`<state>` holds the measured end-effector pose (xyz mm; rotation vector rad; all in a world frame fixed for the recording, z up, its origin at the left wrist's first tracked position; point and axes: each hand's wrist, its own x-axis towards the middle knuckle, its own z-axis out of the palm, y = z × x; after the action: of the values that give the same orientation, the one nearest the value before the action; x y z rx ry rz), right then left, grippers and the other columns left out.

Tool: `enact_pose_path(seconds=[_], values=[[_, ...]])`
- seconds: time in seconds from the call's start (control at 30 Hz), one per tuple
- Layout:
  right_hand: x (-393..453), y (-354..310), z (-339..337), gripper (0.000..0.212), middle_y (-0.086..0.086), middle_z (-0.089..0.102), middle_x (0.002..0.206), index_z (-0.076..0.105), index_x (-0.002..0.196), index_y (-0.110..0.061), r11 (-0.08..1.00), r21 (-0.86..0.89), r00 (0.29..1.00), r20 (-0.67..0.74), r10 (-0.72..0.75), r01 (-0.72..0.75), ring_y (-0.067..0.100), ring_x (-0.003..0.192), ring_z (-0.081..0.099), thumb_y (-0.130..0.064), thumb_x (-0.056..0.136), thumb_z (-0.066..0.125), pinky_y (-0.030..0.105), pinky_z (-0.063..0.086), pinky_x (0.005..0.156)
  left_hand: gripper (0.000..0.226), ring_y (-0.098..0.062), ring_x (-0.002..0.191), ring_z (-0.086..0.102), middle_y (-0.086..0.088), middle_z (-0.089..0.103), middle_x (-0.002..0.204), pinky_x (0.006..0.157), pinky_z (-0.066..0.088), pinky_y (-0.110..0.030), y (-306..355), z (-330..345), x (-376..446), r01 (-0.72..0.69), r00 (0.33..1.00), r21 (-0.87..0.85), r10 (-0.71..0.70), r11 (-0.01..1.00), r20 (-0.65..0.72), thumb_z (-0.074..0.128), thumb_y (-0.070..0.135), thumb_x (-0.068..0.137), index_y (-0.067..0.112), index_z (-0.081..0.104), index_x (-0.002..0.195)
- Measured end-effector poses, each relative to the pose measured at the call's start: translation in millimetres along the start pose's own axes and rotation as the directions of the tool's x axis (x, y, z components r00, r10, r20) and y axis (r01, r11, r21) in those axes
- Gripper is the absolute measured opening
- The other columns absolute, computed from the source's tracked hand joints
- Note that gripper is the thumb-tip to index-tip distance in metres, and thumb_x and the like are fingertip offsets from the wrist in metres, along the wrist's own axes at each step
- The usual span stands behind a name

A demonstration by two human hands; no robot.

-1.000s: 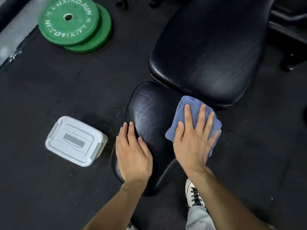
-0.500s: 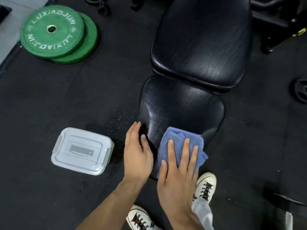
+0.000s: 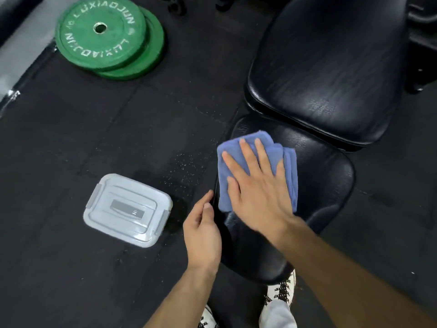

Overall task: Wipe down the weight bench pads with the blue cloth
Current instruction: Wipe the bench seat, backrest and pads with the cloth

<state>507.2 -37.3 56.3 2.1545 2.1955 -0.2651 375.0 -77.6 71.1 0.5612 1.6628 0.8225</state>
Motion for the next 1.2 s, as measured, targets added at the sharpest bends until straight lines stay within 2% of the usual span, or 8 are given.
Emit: enact_pose_path(seconds=[0.17, 0.3, 0.43, 0.53, 0.77, 0.93, 1.07, 1.2], values=[[56.1, -8.7, -12.0, 0.051, 0.003, 0.017, 0.172, 0.05, 0.145, -0.036, 0.984, -0.141, 0.989, 0.112, -0.093, 0.109, 0.033, 0.159, 0.003, -0.044, 0.099, 0.03, 0.066, 0.016, 0.119, 0.036, 0.004, 0.116, 0.065, 0.016, 0.075, 0.12, 0.105, 0.047, -0.021, 3.7, -4.0, 1.7, 0.058, 0.998, -0.069, -0.055, 0.996, 0.041, 0.044, 0.015, 0.108, 0.025, 0.073, 0.125], [35.0, -19.3, -12.4, 0.048, 0.006, 0.026, 0.169, 0.057, 0.138, -0.028, 0.97, -0.179, 0.982, 0.122, -0.146, 0.166, 0.036, 0.158, 0.007, -0.042, 0.096, 0.038, 0.068, 0.01, 0.12, 0.038, -0.007, 0.12, 0.067, 0.008, 0.075, 0.125, 0.11, 0.047, -0.035, -0.5, -9.4, 8.8, 0.14, 0.987, -0.162, -0.124, 0.977, 0.105, 0.044, 0.028, 0.101, 0.025, 0.073, 0.126], [-20.6, -41.9, -3.2, 0.05, 0.013, 0.05, 0.152, 0.063, 0.13, -0.011, 0.972, -0.041, 0.97, 0.086, -0.228, 0.233, 0.038, 0.151, 0.029, -0.032, 0.084, 0.063, 0.067, 0.027, 0.115, 0.039, -0.021, 0.113, 0.071, -0.01, 0.076, 0.119, 0.093, 0.054, -0.031, 3.8, -26.2, 17.3, 0.297, 0.953, -0.338, -0.253, 0.893, 0.168, 0.038, 0.022, 0.107, 0.008, 0.072, 0.121], [-71.7, -58.0, 0.9, 0.057, 0.006, 0.038, 0.164, 0.056, 0.144, -0.019, 0.962, -0.013, 0.947, 0.18, -0.265, 0.272, 0.031, 0.158, 0.016, -0.039, 0.091, 0.048, 0.066, 0.015, 0.121, 0.029, -0.022, 0.11, 0.072, -0.009, 0.077, 0.116, 0.091, 0.054, -0.034, -8.2, -47.5, 14.6, 0.342, 0.939, -0.296, -0.317, 0.892, 0.132, 0.049, 0.021, 0.104, 0.014, 0.072, 0.12], [-92.5, -46.7, 5.3, 0.066, 0.003, 0.028, 0.169, 0.043, 0.156, -0.022, 0.912, -0.006, 0.907, 0.101, -0.408, 0.411, 0.025, 0.159, 0.016, -0.037, 0.091, 0.037, 0.053, -0.007, 0.127, 0.028, -0.027, 0.116, 0.071, -0.015, 0.076, 0.119, 0.104, 0.053, -0.04, -18.6, -58.0, -7.8, 0.298, 0.951, -0.316, -0.251, 0.901, 0.179, 0.064, 0.02, 0.098, 0.005, 0.074, 0.119], [-78.3, -20.4, 2.9, 0.069, -0.001, 0.02, 0.172, 0.024, 0.163, -0.018, 0.913, 0.047, 0.91, 0.079, -0.408, 0.405, 0.017, 0.158, 0.017, -0.038, 0.099, 0.039, 0.048, 0.02, 0.122, 0.027, -0.026, 0.116, 0.071, -0.012, 0.077, 0.117, 0.103, 0.053, -0.04, -11.0, -56.0, -0.3, 0.203, 0.973, -0.328, -0.154, 0.922, 0.172, 0.064, 0.021, 0.098, 0.008, 0.074, 0.118], [-51.9, -13.6, 0.5, 0.061, 0.001, 0.027, 0.169, 0.036, 0.159, -0.016, 0.925, 0.015, 0.923, 0.066, -0.379, 0.379, 0.017, 0.157, 0.021, -0.037, 0.101, 0.033, 0.047, 0.019, 0.122, 0.028, -0.015, 0.104, 0.075, 0.0, 0.08, 0.107, 0.086, 0.058, -0.023, -13.8, -43.5, 5.6, -0.02, 0.998, -0.107, 0.027, 0.994, 0.065, 0.065, -0.005, 0.094, 0.013, 0.073, 0.113], [-4.9, -3.6, -2.4, 0.058, 0.003, 0.032, 0.167, 0.04, 0.156, -0.013, 0.917, 0.021, 0.915, 0.054, -0.399, 0.399, 0.018, 0.157, 0.021, -0.034, 0.103, 0.031, 0.047, 0.019, 0.124, 0.028, -0.001, 0.093, 0.072, 0.012, 0.077, 0.094, 0.083, 0.054, -0.015, 3.7, -5.1, 36.3, -0.158, 0.985, 0.129, 0.166, 0.979, -0.052, 0.062, -0.001, 0.095, 0.023, 0.075, 0.103]])
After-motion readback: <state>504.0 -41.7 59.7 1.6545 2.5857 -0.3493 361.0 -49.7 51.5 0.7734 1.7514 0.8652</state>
